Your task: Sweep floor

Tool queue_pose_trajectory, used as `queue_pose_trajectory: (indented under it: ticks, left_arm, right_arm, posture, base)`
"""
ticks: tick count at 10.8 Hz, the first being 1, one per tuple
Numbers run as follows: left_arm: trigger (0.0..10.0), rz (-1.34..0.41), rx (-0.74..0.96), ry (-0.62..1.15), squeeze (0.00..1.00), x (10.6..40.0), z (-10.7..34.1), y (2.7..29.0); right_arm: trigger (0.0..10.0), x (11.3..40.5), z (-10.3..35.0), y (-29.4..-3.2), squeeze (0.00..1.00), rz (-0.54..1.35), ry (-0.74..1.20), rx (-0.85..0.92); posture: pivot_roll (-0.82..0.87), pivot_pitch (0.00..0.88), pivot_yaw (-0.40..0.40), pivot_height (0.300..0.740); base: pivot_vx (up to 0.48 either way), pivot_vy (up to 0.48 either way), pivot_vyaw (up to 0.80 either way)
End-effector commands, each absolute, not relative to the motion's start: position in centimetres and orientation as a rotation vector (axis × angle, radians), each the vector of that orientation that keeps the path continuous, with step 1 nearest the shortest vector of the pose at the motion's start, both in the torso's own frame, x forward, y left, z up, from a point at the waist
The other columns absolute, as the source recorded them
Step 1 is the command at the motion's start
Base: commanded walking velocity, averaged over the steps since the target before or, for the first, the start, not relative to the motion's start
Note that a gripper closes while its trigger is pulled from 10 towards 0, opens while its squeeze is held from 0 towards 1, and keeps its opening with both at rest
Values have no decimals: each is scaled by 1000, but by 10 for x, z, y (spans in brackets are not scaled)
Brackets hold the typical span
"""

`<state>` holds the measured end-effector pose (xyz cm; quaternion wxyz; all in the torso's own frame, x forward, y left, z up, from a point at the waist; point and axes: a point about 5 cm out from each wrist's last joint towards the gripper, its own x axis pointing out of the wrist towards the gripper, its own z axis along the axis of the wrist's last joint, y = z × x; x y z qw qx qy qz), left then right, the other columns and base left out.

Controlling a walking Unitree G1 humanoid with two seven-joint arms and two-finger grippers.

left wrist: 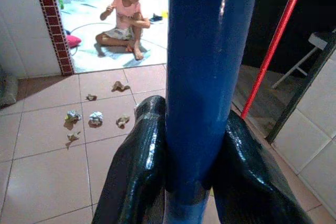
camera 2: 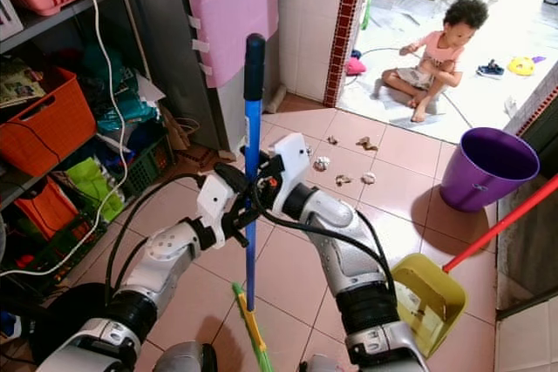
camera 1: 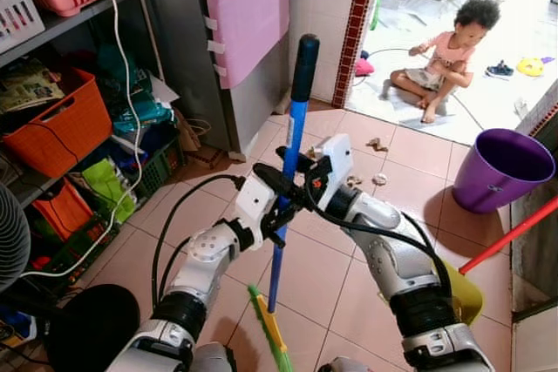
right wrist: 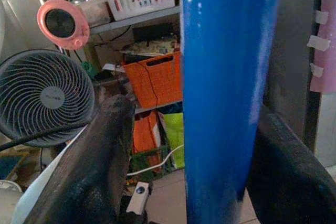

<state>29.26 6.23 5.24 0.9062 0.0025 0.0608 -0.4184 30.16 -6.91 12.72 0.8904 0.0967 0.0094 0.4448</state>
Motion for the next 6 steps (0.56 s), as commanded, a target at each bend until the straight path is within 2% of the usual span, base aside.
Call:
queue_pose_trajectory:
  ticks: [1, 2, 3, 6]
  left_arm:
    - [0, -870, 10, 117, 0, 292, 53, 61]
    - [0, -873, 11, 118, 0, 292, 53, 60]
    - [0, -874, 12, 118, 0, 292, 53, 60]
    - [0, -869, 16, 120, 0, 292, 52, 61]
  right_arm:
    - [8196, 304, 129, -66, 0, 924, 21, 186]
    - [6627, 306, 129, -67, 0, 921, 21, 178]
    - [39, 308, 130, -68, 0, 918, 18, 177]
    - [0, 310, 130, -72, 0, 907, 20, 174]
  posture:
    - [-45, 0, 8, 740]
    - [-44, 0, 6, 740]
    - [-45, 0, 6, 740]
    - [-47, 0, 4, 740]
  base:
    - [0, 0, 0]
    - [0, 0, 0]
    - [0, 0, 0]
    - [0, 0, 0]
